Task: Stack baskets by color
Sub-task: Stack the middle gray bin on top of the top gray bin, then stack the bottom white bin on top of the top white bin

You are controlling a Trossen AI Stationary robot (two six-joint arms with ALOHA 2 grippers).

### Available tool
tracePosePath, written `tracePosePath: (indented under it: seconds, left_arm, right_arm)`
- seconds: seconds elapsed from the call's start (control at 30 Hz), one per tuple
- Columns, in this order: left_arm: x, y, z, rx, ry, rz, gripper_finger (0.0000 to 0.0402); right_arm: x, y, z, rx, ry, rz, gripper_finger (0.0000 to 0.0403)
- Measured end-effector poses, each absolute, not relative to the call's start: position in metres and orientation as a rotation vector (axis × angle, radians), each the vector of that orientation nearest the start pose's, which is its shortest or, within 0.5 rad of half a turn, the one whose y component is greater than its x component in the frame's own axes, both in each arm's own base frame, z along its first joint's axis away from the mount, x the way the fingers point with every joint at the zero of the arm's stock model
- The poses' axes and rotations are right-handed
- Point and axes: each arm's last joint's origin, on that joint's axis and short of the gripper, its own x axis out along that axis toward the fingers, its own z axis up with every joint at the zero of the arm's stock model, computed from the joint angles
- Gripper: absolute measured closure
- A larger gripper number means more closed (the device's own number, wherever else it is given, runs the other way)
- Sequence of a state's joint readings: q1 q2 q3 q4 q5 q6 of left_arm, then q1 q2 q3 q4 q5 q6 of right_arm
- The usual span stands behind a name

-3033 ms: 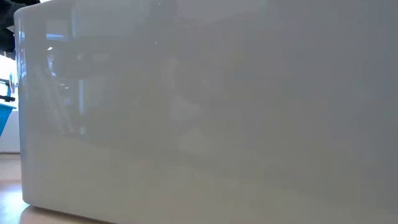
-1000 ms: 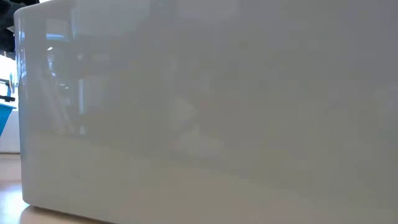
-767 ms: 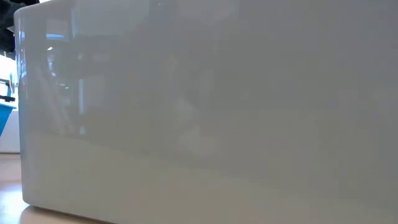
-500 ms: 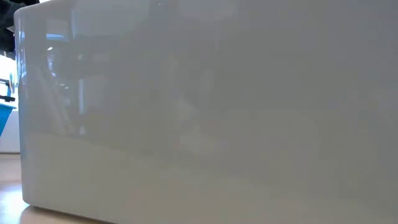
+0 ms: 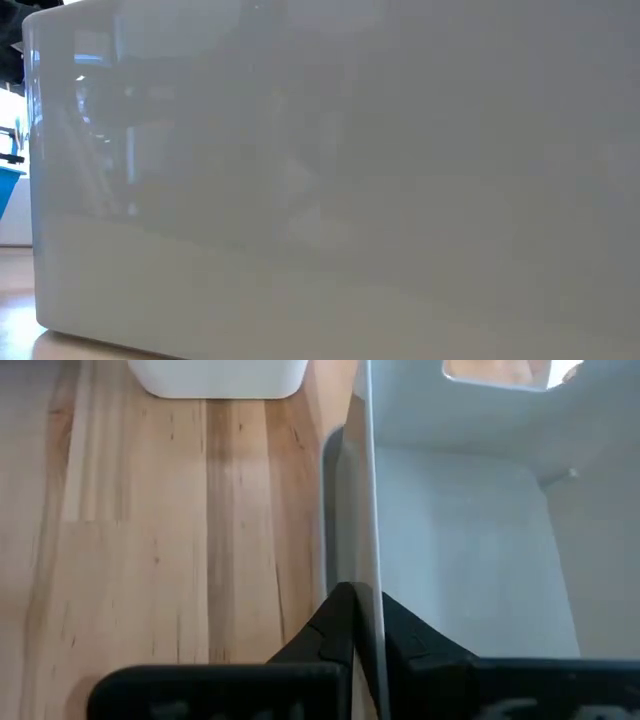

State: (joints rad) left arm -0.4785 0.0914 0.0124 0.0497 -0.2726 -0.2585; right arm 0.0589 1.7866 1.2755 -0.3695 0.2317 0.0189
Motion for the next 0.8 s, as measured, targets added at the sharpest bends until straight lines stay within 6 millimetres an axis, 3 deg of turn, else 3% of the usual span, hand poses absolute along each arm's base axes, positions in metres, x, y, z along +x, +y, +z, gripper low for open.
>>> tracePosePath:
  seconds: [0.3,0.63,0.8]
  left_arm:
    - [0.0938,-0.0399,0.1653,-0.247,0.054,-0.201,0.0296]
    - [0.0938,-0.0399,0.1652,-0.247,0.054,-0.201,0.0296]
    - [0.0939,-0.0397,0.1653,-0.238,0.052,-0.194,0.0296]
  right_arm:
    - [0.3799,0.0159,0.2194,-0.11,0.877,-0.165,0.0398]
    - [0.3799,0.0145,0.2199,-0.128,0.869,-0.223,0.0285]
    - [0.3792,0.0164,0.2292,-0.117,0.853,-0.218,0.0256]
